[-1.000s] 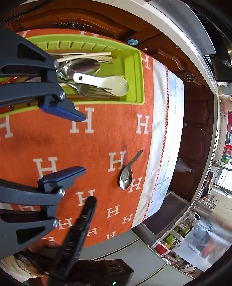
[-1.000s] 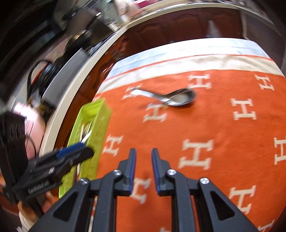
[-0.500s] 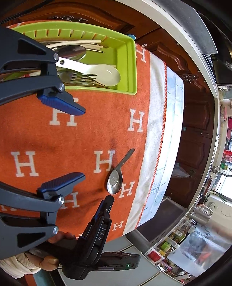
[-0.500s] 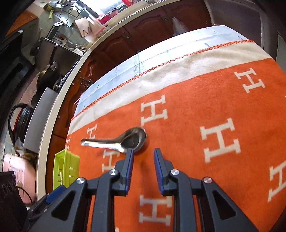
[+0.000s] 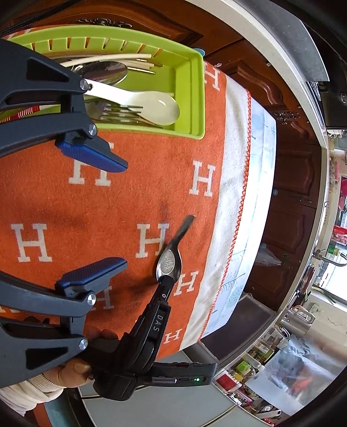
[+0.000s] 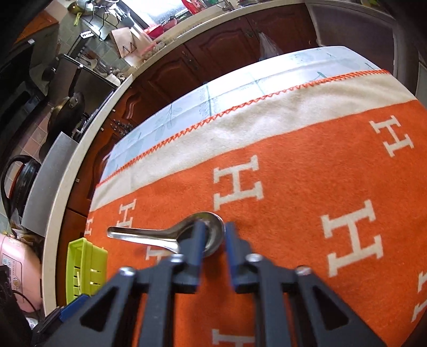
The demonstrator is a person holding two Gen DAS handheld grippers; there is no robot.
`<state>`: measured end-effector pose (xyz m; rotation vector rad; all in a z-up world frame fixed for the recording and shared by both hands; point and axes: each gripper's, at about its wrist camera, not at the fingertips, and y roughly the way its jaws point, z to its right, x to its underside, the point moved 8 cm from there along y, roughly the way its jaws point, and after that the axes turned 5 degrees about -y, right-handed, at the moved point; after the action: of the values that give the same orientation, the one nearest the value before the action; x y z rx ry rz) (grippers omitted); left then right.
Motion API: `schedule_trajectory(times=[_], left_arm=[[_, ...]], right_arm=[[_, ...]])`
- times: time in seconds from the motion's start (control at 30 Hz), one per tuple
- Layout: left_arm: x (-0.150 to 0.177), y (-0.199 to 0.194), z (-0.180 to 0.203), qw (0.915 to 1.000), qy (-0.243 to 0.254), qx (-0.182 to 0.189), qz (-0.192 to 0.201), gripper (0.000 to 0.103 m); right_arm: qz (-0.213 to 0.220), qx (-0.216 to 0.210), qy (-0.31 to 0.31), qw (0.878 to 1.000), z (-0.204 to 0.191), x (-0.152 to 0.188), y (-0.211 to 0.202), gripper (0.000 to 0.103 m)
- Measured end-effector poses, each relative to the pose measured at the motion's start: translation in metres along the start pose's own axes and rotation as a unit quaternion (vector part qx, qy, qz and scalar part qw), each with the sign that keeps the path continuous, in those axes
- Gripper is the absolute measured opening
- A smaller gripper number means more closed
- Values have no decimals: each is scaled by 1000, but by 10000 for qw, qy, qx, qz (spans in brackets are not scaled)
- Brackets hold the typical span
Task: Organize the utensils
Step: 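Carry the soup spoon into the green tray and open the right tool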
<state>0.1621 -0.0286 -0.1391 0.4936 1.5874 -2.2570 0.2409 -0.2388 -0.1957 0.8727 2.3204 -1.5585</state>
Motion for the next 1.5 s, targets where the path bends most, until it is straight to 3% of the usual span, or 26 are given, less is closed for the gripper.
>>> schedule_trajectory(times=[0.17,0.33,0.47,0.6,0.8,1.1,1.23,1.33,1.5], left_arm=[[0,-14,-8,9999,-71,-28,73,64],[-2,-50,-29,9990,-175,-194,355,64],[-2,-81,-57,9962,-367,-517,594,64],[4,-113,-94,9891,-604,-1073,801,65],[27,-138,-131,9826,-737,-1511,787,69],[62,-138,-155,9847,-925,-1388,508,69],[69,-132,-156,9865,-978,-1249,404,69],[72,-131,-151,9883,-944,-1135,379,69],[75,-131,-139,9911,-850,-945,402,71]], right_arm=[[169,-125,-72,9998,-5,-2,-13,2],[364,-355,-670,9965,-39,-3,-40,2],[468,-546,-1194,9902,-73,2,-60,2],[416,-898,-1703,9804,-112,16,-76,2],[341,-1198,-2863,9500,-177,55,-94,2],[-239,-1301,-4259,8950,-228,122,-82,2],[-493,-1084,-4653,8771,-240,141,-70,3],[-434,-824,-4603,8829,-242,140,-60,4],[-342,-754,-3947,9151,-233,123,-53,9]])
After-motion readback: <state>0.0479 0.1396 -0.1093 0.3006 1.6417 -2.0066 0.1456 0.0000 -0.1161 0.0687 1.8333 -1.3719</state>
